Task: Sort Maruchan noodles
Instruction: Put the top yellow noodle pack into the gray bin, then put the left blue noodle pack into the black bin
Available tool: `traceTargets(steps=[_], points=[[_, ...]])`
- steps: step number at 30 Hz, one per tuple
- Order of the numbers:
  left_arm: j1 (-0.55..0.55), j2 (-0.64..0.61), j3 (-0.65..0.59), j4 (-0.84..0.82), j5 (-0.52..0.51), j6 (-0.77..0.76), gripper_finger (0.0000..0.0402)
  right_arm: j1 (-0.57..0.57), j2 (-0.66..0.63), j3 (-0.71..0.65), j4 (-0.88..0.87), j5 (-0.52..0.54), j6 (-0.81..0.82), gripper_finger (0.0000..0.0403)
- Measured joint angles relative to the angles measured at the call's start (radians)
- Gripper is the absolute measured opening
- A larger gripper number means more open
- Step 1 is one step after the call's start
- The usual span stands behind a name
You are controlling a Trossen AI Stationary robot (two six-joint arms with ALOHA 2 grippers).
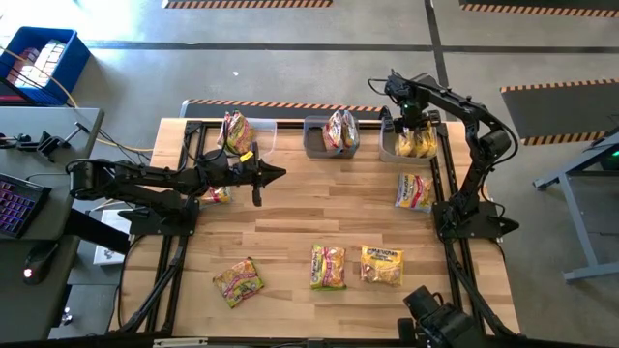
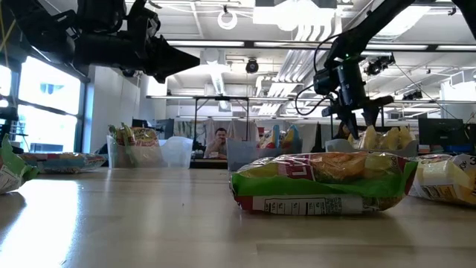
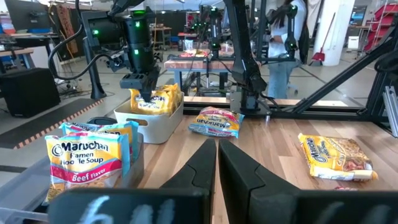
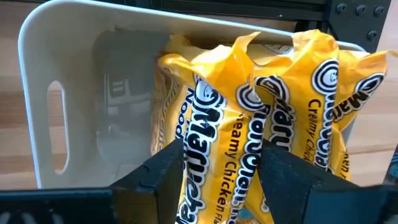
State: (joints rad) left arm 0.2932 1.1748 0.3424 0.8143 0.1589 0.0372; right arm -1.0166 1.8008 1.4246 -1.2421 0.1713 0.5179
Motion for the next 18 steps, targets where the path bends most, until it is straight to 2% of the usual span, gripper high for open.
traceTargets(steps=[6,10,18], points=[[0.0,0.0,0.0,0.0,0.0,0.0,0.001,0.004,0.0,0.0,-0.008,-0.002,-0.025,0.0176],[0.0,0.0,0.0,-0.001,0.0,0.0,0.001,0.005,-0.008,0.0,-0.031,0.052,-0.053,0.0177],[0.0,0.0,0.0,-0.007,0.0,0.0,0.001,0.001,-0.112,0.034,-0.061,0.108,-0.127,0.0177]])
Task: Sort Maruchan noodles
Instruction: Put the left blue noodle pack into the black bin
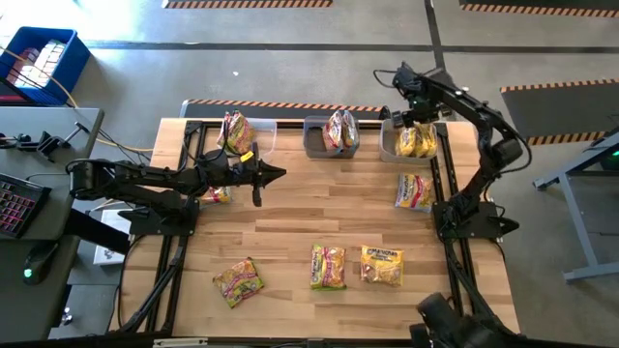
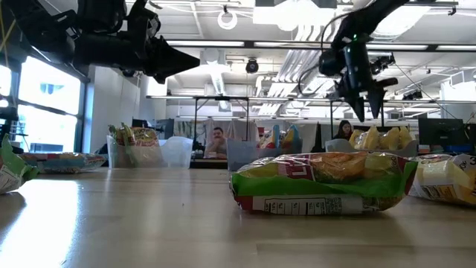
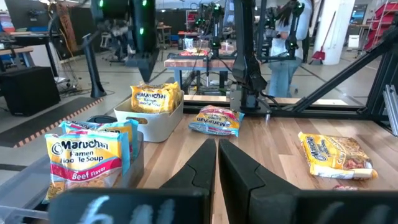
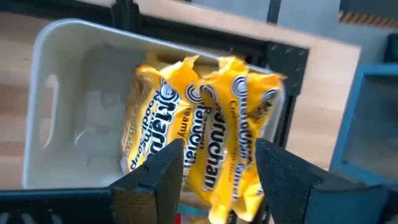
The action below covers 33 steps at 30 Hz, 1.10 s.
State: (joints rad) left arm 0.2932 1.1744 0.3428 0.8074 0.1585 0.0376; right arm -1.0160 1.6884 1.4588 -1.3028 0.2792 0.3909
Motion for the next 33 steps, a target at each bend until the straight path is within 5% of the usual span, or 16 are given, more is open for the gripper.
traceTargets(steps=[6,13,20,26,33], points=[[0.0,0.0,0.0,-0.002,0.0,0.009,0.001,0.04,-0.164,-0.115,0.189,0.013,-0.149,0.0156],[0.0,0.0,0.0,-0.015,-0.001,0.008,0.001,0.151,-0.456,-0.636,1.013,-0.222,-0.214,0.0073],[0.0,0.002,0.026,-0.111,-0.022,0.025,0.001,0.368,-0.579,-1.041,1.768,-0.212,-0.25,0.0004],[-0.049,0.002,0.069,-0.253,-0.154,0.034,0.0025,0.519,-0.568,-1.182,2.075,-0.173,-0.227,0.0042],[-0.098,0.002,0.221,-0.86,-0.338,-0.02,0.0071,0.584,-0.567,-1.166,2.05,-0.155,-0.32,0.0129]])
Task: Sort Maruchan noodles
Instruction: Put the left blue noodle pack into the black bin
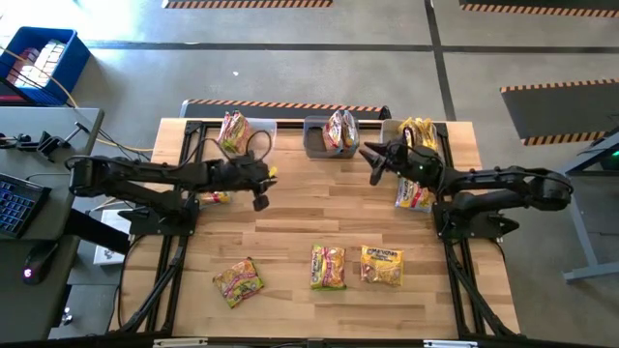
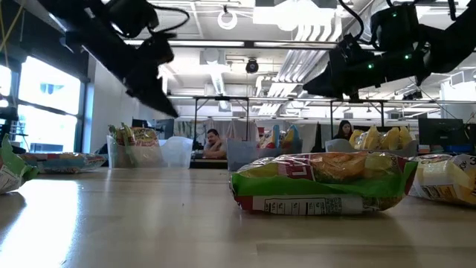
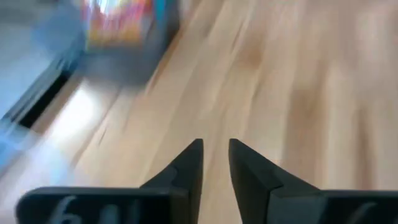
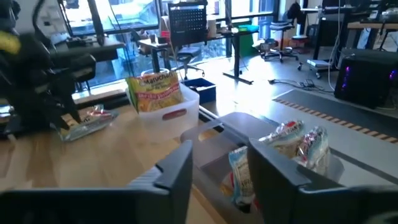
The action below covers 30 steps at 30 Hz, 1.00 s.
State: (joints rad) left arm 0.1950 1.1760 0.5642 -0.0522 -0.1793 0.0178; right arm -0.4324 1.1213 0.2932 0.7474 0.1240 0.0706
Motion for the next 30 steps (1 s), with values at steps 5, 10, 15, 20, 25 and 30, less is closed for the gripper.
traceTargets(steps=[5,10,15,20,25,30], points=[[-0.034,0.0,0.092,-0.417,-0.128,-0.137,0.01,0.0,0.0,0.007,-0.003,0.001,0.0,0.0173],[-0.059,0.0,0.101,-0.733,-0.14,-0.351,0.0125,0.0,0.0,0.007,-0.011,0.001,0.0,0.0181],[-0.078,0.016,0.101,-0.913,-0.144,-0.488,0.0152,0.0,0.0,0.007,-0.012,0.001,0.0,0.0181],[-0.107,0.038,0.101,-0.904,-0.146,-0.514,0.0176,0.0,0.0,0.007,-0.012,0.001,0.0,0.0181],[-0.119,0.113,0.101,-0.902,-0.146,-0.522,0.0192,0.0,0.0,0.007,-0.011,0.001,0.0,0.0181],[-0.119,0.223,0.101,-0.897,-0.152,-0.514,0.0201,0.0,0.0,0.007,-0.011,0.001,0.0,0.0181]])
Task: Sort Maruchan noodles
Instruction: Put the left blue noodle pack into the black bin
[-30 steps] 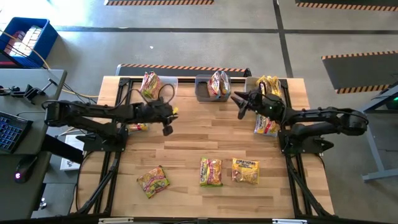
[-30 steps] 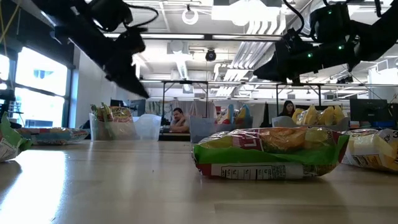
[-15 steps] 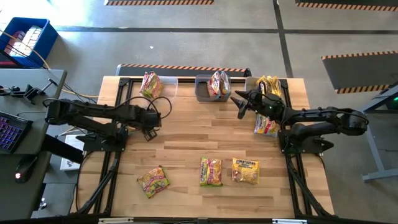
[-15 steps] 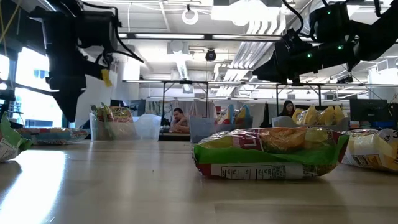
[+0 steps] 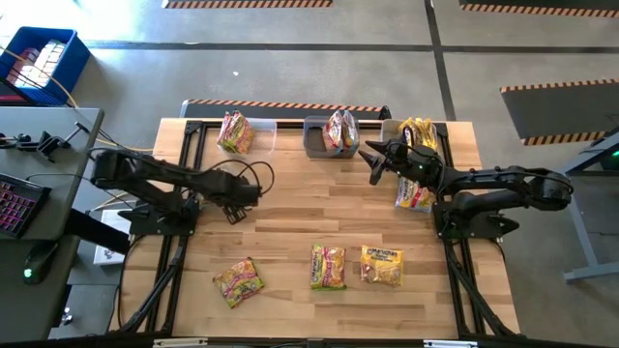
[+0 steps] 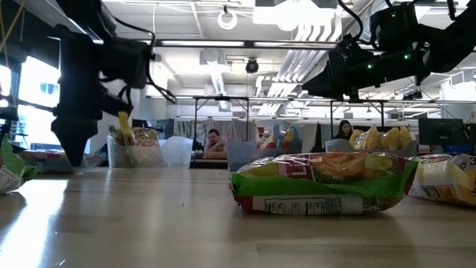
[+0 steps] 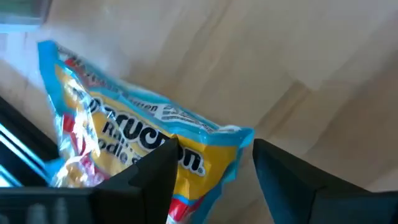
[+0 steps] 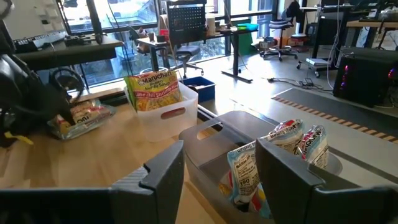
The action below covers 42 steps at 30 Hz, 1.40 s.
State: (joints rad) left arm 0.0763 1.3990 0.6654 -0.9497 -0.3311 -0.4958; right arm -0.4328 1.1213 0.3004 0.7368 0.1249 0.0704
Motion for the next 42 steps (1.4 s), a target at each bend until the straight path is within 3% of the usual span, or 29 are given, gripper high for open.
traceTargets(steps=[7,12,16,19,26,29,36,42], points=[[-0.002,0.121,0.005,-0.013,-0.062,0.003,0.018,0.0,0.0,0.0,0.004,0.0,-0.001,0.0181],[-0.002,0.121,0.01,-0.015,-0.108,0.002,0.0103,0.0,0.0,0.001,0.01,0.0,0.0,0.0181],[-0.003,0.09,0.033,0.014,-0.079,0.033,0.002,0.0,0.0,0.001,0.01,-0.005,0.009,0.0181],[-0.014,0.039,0.041,0.07,-0.049,0.036,0.0007,-0.001,0.0,0.001,0.014,-0.049,0.057,0.0181],[-0.021,-0.105,-0.038,0.568,0.126,0.084,0.0001,0.002,0.008,0.002,0.02,-0.143,0.309,0.0181],[-0.025,-0.119,-0.078,0.751,0.154,0.092,0.0,0.028,0.038,0.002,-0.012,-0.209,0.429,0.0181],[-0.054,-0.073,-0.133,1.057,0.175,0.177,0.0,0.126,0.19,0.023,-0.034,-0.26,0.764,0.0188],[-0.078,0.021,-0.133,1.281,0.176,0.26,0.0,0.19,0.37,0.186,-0.108,-0.292,0.906,0.0242]])
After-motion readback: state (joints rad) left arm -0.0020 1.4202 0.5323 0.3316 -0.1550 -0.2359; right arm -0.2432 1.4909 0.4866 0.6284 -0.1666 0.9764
